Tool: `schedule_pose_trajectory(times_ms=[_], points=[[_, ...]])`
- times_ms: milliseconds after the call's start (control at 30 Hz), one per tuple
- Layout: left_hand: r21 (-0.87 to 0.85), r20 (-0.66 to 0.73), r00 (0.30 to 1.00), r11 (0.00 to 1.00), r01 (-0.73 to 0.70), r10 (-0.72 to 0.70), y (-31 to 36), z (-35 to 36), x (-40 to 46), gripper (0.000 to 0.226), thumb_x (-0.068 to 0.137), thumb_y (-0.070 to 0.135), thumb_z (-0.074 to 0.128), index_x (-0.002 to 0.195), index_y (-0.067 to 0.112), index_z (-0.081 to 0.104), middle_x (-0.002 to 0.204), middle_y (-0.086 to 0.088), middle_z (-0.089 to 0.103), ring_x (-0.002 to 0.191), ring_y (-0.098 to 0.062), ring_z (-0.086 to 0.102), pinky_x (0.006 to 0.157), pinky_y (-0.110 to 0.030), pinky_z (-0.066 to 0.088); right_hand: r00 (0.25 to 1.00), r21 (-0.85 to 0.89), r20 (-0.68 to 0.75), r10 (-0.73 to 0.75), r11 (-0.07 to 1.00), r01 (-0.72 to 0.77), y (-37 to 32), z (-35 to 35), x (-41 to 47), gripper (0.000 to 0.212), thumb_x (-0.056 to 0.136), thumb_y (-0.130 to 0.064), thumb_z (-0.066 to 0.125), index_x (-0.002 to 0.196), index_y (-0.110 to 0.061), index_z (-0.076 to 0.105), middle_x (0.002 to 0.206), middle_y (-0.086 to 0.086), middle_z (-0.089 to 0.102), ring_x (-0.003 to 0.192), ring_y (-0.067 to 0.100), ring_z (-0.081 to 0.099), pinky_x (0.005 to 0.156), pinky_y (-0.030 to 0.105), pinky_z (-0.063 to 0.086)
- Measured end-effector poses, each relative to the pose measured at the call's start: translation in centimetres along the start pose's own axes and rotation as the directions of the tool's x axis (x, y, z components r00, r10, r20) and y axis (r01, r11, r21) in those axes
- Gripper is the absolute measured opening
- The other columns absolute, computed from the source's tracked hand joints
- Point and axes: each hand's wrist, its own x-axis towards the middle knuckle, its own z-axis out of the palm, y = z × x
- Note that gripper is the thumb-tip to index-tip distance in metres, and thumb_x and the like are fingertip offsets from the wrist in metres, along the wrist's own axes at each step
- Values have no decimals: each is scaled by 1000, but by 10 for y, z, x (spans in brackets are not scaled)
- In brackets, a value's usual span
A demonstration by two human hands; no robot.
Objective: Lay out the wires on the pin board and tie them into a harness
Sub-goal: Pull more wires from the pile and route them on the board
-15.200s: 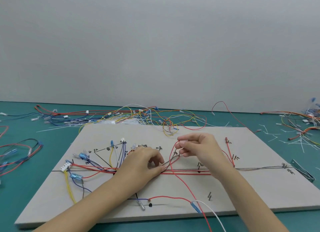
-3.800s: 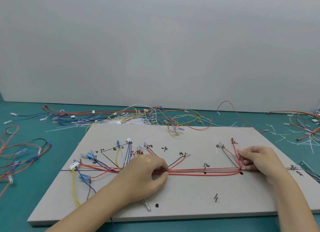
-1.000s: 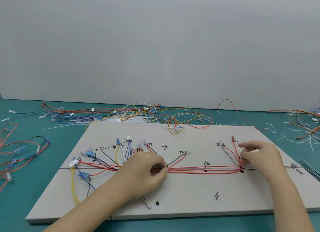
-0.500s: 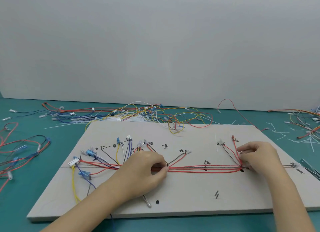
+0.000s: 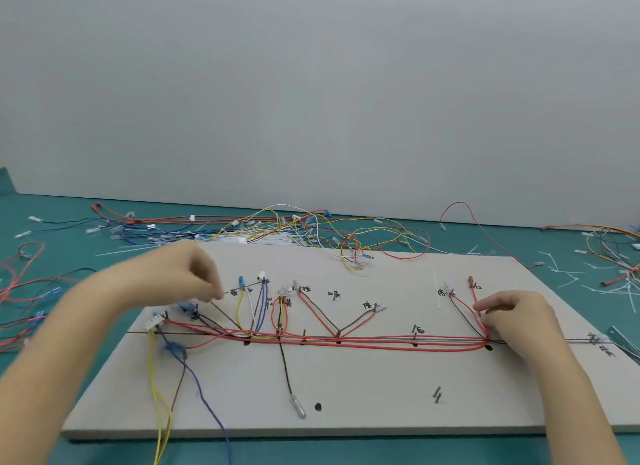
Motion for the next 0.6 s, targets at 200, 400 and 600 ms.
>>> schedule_pose_trajectory(times_ms=[200, 400, 600], points=[[163, 255, 943, 970, 178, -216, -41, -22, -13, 38, 50, 21, 61, 77, 43, 77, 62, 9, 60, 51, -7, 48, 60, -25, 37, 1000, 11, -1, -9, 1000, 9, 0, 0, -1, 31, 77, 11, 58, 73, -16, 74, 75, 4, 68, 65, 17, 58, 55, 23, 38], [195, 239, 934, 956, 221, -265, -39, -17, -9, 25, 53, 23, 83, 72, 37, 74, 51, 13, 48, 51, -10, 40, 59, -25, 31, 1000, 15, -2, -12, 1000, 12, 0, 0, -2, 30, 77, 10, 58, 72, -16, 73, 71, 4, 67, 59, 18, 56, 53, 24, 36], [189, 236, 933, 955, 229, -271, -38, -13, -6, 20, 55, 38, 87, 71, 37, 75, 49, 14, 47, 53, -8, 42, 64, -25, 33, 1000, 0, -5, -6, 1000, 6, 0, 0, -3, 31, 78, 10, 57, 72, -16, 73, 72, 2, 67, 56, 15, 53, 51, 24, 34]])
